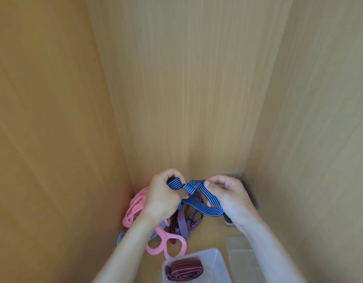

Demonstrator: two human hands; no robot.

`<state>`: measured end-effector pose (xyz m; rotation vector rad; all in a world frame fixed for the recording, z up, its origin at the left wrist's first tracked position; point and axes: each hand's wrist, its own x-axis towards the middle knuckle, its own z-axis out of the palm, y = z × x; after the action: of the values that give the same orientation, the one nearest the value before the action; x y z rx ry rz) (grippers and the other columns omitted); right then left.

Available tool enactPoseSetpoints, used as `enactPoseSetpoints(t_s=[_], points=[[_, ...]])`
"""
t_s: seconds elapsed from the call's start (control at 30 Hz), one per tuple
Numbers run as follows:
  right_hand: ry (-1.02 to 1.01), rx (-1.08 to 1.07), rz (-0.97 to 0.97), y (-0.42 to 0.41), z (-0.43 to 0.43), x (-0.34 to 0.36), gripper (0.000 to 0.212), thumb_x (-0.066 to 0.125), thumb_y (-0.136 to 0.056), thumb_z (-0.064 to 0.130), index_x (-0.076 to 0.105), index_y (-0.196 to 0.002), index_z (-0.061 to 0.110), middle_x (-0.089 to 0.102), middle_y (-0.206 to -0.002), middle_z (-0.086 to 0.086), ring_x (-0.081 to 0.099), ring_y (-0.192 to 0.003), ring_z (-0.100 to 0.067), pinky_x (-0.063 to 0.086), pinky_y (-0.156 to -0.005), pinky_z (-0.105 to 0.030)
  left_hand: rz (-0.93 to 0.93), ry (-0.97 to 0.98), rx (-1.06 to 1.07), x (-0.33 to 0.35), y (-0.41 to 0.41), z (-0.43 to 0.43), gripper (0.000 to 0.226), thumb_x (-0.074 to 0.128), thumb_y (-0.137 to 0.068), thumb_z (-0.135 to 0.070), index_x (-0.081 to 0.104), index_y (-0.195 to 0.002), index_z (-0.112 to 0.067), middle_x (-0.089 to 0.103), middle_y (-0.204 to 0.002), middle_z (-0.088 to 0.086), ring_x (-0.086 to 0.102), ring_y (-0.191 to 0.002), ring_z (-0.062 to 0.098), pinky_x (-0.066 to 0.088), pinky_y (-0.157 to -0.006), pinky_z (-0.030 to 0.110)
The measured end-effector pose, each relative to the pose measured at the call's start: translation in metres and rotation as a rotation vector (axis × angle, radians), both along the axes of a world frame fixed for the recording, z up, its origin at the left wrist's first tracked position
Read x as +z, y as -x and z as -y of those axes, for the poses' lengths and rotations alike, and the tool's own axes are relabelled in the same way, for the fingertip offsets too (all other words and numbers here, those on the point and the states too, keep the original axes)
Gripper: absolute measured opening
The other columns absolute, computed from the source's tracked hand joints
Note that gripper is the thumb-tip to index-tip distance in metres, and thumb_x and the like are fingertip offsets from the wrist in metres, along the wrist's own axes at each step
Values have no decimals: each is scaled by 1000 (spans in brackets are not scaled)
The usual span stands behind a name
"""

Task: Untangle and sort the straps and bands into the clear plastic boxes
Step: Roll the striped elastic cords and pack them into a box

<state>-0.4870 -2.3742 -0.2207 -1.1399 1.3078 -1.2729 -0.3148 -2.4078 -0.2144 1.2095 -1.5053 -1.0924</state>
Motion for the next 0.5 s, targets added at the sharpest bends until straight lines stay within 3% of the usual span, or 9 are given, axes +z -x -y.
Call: enactPoseSetpoints(t_s=[0.07, 0.23, 0.37, 0.5], points=[[16, -10, 18, -4, 0, -1, 16, 65, -96, 9, 69, -80, 10, 70, -68, -5, 63, -54, -18, 50, -53, -27, -1, 3, 39, -2, 3, 0, 40, 74, -66, 23, 55, -71, -13, 60, -65, 4, 52, -56, 13, 43, -54, 27], [29, -55, -1, -17, 2, -9, 10, 66, -94, 5, 63, -85, 4, 69, -68, -9, 66, -57, -20, 60, -64, -45, -68, -33, -13, -6, 7, 1, 36, 76, -68, 21, 58, -78, -8, 64, -67, 2, 59, -62, 15, 53, -64, 38], [-12, -101, 75, -14, 5, -10, 14, 66, -94, 1, 63, -80, 2, 67, -71, -16, 63, -54, -19, 56, -53, -32, -48, -29, -124, -6, 3, 0, 29, 72, -78, 17, 61, -88, -8, 67, -74, -1, 62, -67, 13, 53, -62, 27], [-33, -103, 95, -10, 6, -12, 15, 65, -94, 5, 62, -83, -4, 69, -74, -18, 63, -55, -20, 55, -55, -32, -235, -109, -213, -4, -2, -2, 28, 59, -90, 15, 67, -107, -5, 65, -90, 13, 67, -80, 18, 61, -79, 34]])
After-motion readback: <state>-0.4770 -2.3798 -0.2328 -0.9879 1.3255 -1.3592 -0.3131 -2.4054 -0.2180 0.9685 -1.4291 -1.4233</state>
